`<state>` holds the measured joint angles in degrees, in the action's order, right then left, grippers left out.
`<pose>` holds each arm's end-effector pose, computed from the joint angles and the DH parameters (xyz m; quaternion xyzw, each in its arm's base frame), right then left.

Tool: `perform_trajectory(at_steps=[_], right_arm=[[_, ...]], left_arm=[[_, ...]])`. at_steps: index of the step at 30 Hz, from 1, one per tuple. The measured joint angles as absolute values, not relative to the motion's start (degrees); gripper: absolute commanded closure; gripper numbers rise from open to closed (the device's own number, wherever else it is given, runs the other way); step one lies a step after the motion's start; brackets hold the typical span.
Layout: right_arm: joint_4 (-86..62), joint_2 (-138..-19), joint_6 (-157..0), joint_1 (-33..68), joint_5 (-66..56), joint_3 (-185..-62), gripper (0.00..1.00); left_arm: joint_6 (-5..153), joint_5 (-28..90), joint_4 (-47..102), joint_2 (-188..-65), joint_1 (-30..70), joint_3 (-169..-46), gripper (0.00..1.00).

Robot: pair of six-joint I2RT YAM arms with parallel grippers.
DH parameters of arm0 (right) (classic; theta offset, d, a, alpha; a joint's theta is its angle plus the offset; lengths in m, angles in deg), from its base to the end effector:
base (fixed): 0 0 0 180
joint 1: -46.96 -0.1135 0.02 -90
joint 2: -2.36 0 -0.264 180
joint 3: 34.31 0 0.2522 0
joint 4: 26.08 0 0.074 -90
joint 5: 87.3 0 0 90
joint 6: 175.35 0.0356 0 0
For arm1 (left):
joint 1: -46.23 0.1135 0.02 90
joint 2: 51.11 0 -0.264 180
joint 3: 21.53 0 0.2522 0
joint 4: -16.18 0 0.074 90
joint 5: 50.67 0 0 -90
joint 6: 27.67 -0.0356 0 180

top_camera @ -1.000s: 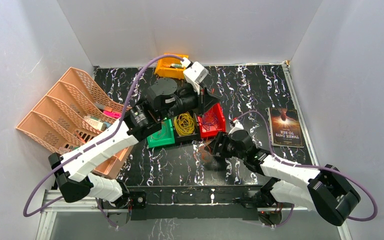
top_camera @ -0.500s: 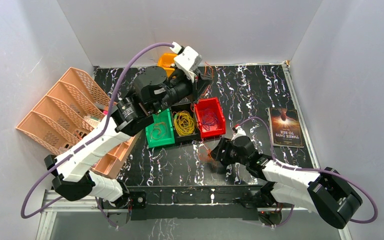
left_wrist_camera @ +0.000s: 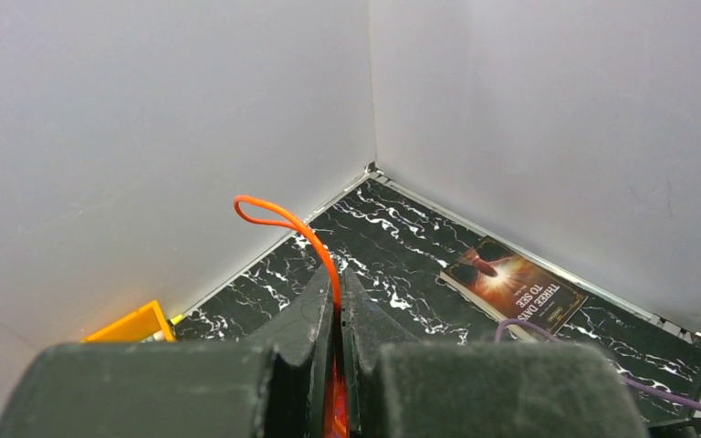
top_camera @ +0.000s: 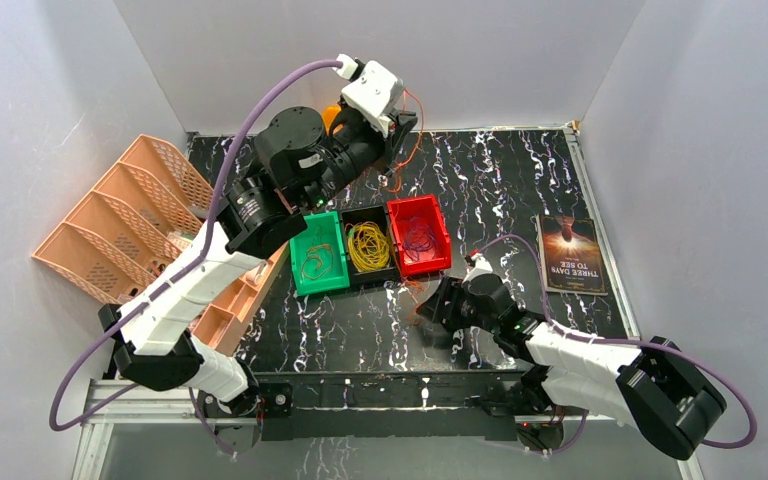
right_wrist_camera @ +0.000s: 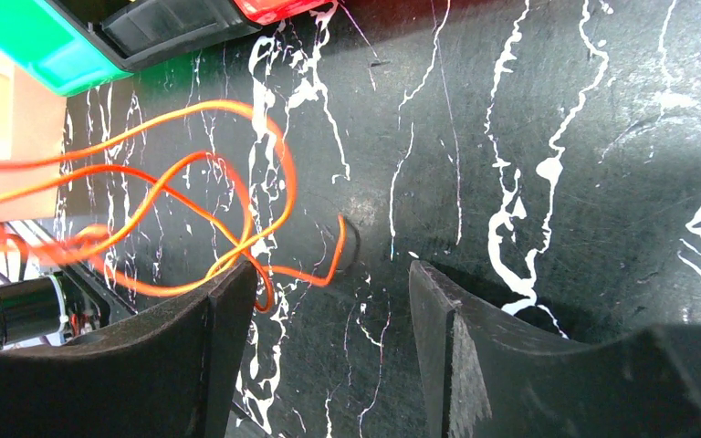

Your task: Untangle the cables

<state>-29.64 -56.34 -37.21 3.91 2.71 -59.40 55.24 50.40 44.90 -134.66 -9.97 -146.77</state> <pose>0.1372 0.1282 0.1446 0.0385 0.8654 0.3569 0.3497 0.1641 -0.2329 0.5680 0.2609 0.5673 -0.2690 0.7333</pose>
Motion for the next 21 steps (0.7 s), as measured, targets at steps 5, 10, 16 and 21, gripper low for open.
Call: perform_trajectory(at_steps=[5, 10, 16, 21], right_arm=[[-27.9, -54.9, -37.6, 3.9, 2.9, -59.4, 0.29], [-22.0, -47.9, -38.8, 3.9, 4.7, -59.4, 0.29], [-15.2, -34.2, -40.7, 3.9, 8.5, -59.5, 0.28], [-11.8, -28.4, -42.2, 3.9, 10.8, -60.8, 0.28]], left_arm=[[54.3, 50.7, 45.2, -135.3, -10.0, -147.0, 1.00], [53.9, 50.7, 45.5, -135.3, -10.0, -147.0, 1.00], [53.8, 50.8, 45.6, -135.3, -10.0, -147.0, 1.00], [53.8, 51.0, 45.4, -135.3, -10.0, -146.3, 1.00]])
